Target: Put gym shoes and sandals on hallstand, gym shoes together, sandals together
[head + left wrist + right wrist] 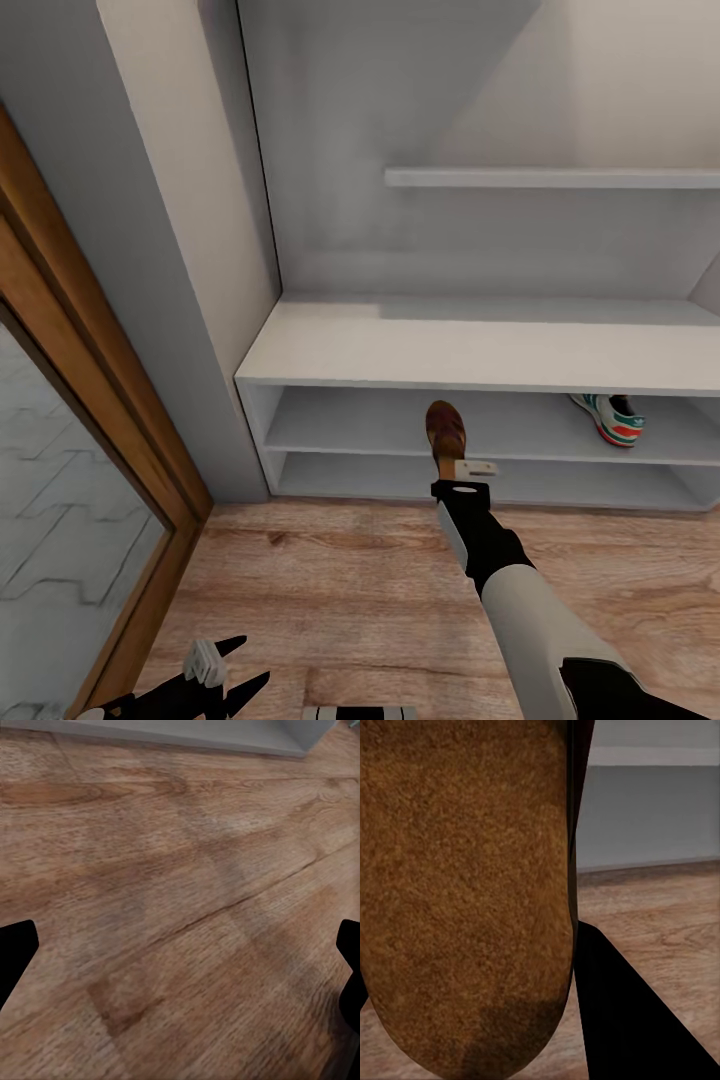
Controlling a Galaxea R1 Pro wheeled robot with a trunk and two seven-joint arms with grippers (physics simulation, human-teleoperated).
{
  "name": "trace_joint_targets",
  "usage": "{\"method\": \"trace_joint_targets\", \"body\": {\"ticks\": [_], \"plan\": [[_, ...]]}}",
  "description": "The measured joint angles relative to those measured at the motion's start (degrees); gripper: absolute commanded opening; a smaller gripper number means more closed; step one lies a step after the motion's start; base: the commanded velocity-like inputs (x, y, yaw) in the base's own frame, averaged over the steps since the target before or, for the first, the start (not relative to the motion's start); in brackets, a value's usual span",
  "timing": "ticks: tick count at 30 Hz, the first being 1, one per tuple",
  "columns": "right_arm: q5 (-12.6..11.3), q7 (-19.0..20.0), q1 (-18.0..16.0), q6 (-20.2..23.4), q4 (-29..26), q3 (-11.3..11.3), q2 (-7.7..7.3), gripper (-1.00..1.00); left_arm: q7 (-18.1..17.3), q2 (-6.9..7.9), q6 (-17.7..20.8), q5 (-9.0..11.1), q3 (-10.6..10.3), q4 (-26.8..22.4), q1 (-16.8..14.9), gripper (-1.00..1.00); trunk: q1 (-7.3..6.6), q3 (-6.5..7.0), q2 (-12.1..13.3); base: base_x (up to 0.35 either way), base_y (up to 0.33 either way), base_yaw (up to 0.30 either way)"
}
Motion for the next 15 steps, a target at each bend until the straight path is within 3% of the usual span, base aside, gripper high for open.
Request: {"method": "trace_joint_targets", "body": {"ticks": [15], "plan": [[0.0, 0.0, 0.0, 0.0, -0.1, 0.1, 0.0, -1.0, -0.2, 0.0, 0.0, 0.2, -0.1, 0.0, 0.0, 1.0, 0.0, 0.0, 0.0, 0.0, 0.0, 0.0]]}}
